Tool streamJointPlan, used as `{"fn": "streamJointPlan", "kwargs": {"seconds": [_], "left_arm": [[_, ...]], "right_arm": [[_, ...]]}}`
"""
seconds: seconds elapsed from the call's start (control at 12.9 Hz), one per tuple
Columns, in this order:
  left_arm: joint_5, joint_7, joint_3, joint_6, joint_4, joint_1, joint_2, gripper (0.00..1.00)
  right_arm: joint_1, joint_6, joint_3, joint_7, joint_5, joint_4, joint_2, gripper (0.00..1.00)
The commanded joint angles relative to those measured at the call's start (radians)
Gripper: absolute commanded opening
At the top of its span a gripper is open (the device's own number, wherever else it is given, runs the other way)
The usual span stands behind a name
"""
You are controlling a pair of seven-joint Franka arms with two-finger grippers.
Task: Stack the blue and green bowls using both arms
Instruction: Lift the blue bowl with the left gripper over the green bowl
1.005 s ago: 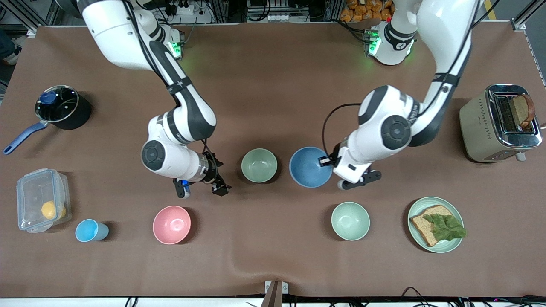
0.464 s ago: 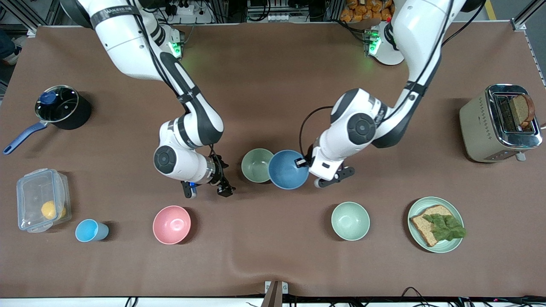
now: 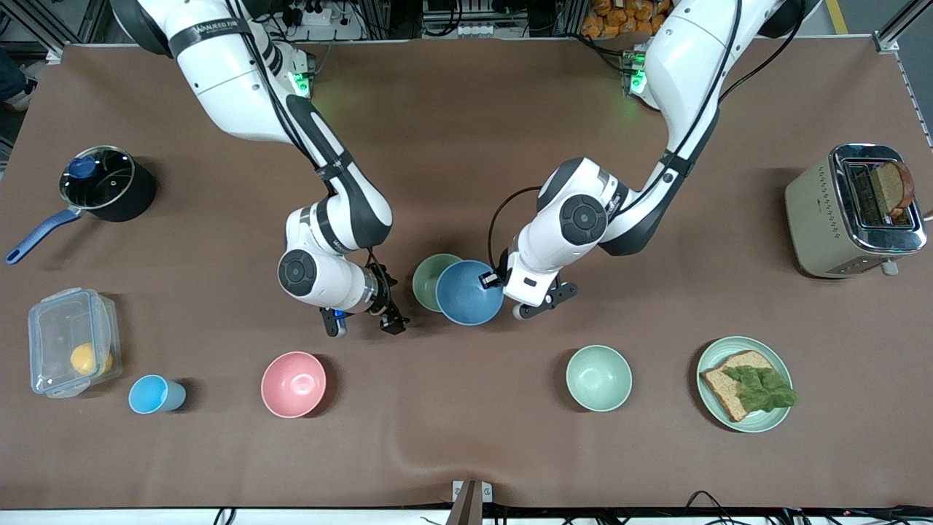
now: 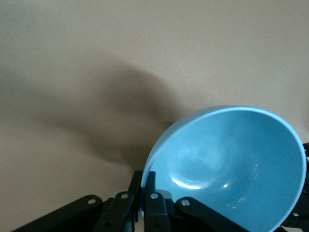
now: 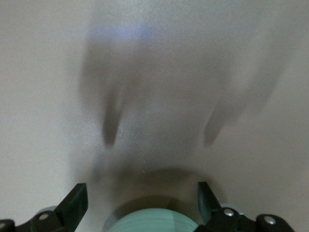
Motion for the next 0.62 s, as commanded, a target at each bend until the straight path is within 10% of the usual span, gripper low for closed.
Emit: {"fn": "streamJointPlan", "kwargs": {"seconds": [0.0,0.54], "left_arm": [[0.018,-0.075,0.009,0.0,0.09,-0.035,0.042,0.0],[0.01,-0.151,0.098,0.0,0.201,-0.147,0.1,0.0]], "right_arm": [[0.005,0.027,0.001,0.015,0.021,-0.006,0.006,1.0],[-0.001,0.038,0.001,0.015,0.021,-0.016,0.006,1.0]]}}
